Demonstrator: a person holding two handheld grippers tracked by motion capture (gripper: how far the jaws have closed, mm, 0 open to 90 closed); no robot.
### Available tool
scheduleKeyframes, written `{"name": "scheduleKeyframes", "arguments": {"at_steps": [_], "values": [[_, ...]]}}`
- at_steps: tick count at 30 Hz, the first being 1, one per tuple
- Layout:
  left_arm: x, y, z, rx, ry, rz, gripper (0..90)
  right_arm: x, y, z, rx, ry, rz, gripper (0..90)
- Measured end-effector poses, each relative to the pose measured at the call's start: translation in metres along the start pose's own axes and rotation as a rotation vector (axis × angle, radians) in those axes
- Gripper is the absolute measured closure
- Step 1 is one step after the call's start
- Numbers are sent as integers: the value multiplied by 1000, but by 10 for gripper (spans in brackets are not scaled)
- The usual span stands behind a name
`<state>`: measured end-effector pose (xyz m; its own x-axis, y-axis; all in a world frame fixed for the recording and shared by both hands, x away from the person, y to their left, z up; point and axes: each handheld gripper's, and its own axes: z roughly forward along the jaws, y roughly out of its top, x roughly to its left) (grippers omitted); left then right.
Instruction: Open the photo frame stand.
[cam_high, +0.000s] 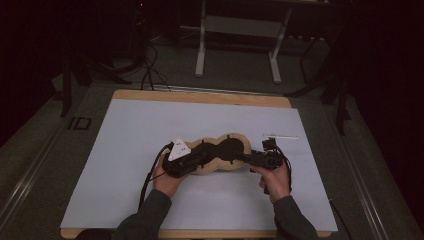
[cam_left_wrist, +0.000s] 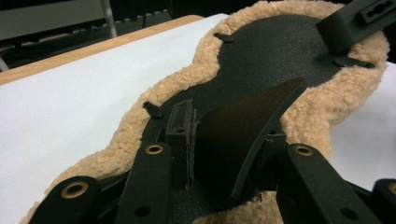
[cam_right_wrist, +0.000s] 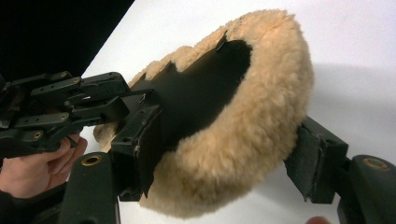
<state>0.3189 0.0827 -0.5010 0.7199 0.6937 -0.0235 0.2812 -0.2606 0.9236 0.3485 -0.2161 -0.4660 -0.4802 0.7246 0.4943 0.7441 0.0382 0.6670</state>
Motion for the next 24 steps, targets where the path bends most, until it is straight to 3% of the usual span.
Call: {"name": "scheduleKeyframes", "arguments": {"at_steps": [9,12,15,17,24], "values": [[2,-3,-8,-15,-25,-31,624,7,5,0,-2,12,-3,385],[1,-3,-10,-2,-36,-35,580,6,4,1,-4,16,4,413],[-2,-2,-14,8,-19,1,562,4,4,-1,-15,38,26,454],[-2,-2,-16,22,-19,4,537,4,5,-2,-23,49,27,475],[0,-6,-28,41,-55,-23,489,3,6,-3,-39,66,29,514]]}}
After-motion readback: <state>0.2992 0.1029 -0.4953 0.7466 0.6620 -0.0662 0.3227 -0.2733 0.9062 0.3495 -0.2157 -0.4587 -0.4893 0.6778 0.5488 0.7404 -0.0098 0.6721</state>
